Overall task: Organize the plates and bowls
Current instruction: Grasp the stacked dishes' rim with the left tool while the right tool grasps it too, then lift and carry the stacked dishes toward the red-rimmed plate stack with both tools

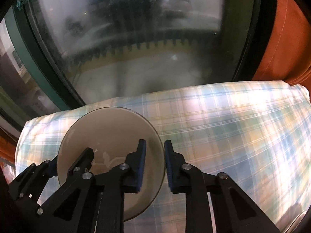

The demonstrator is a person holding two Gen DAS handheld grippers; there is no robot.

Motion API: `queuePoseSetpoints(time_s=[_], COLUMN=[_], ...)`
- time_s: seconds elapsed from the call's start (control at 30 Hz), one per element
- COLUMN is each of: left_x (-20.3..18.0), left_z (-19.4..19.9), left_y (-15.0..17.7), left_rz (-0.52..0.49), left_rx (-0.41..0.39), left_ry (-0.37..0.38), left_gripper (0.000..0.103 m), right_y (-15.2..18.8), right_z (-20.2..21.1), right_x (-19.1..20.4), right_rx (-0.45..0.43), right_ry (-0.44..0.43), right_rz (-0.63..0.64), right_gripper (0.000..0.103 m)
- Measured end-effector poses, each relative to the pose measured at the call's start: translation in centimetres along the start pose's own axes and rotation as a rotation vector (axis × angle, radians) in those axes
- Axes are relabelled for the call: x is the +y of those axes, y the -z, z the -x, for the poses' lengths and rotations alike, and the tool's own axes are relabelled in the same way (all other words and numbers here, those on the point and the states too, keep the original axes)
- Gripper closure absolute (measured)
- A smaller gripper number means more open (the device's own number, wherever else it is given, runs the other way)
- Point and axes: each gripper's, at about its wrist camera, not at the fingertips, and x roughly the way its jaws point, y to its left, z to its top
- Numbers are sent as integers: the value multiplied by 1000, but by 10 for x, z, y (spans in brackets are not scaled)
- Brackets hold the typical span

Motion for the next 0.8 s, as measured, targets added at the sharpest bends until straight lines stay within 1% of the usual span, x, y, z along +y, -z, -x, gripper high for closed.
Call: queuePoseSetpoints(time_s=[0.2,0.27,0.4,0.63,0.8], left_x=[3,7,9,13,14], left_z=[1,6,17,46,74], left_y=[1,2,1,-2,0], left_rz=[-13,5,14,24,38], left_rx=[16,14,2,-29,-66], left_ry=[2,0,2,14,5], left_gripper=[79,79,79,79,79], right_y=[1,1,1,-3,-3], right_z=[6,11,24,51,80], right_x=[4,9,15,21,21], right_rx=[5,2,-9,-28,-69], right_ry=[12,21,16,27,19], right_rz=[33,77,84,94,97], right_gripper=[81,81,81,81,81])
